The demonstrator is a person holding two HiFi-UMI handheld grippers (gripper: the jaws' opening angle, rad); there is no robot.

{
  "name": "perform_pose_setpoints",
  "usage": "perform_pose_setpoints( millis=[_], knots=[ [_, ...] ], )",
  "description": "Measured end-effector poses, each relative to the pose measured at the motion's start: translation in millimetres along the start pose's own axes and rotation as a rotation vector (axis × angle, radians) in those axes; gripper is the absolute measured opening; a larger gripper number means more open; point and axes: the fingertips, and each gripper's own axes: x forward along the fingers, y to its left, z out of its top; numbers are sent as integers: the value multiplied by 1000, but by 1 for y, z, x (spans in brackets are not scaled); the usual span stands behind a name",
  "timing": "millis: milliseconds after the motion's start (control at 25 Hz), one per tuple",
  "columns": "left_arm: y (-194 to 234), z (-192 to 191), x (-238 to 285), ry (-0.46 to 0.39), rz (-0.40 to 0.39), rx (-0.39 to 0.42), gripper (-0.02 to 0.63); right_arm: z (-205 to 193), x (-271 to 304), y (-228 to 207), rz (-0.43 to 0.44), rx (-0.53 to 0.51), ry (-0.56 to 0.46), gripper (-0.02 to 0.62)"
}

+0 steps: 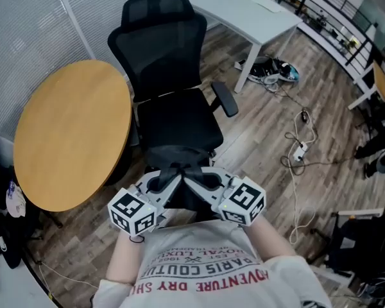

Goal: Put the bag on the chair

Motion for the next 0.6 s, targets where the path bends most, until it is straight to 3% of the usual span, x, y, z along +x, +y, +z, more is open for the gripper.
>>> perform_pose_setpoints(
  millis=[320,600],
  knots=[
    [40,25,79,-68,157,-77,44,13,-7,-90,199,-47,94,46],
    [88,37,135,-52,214,-104,44,24,9,-166,217,-37,121,48]
  ],
)
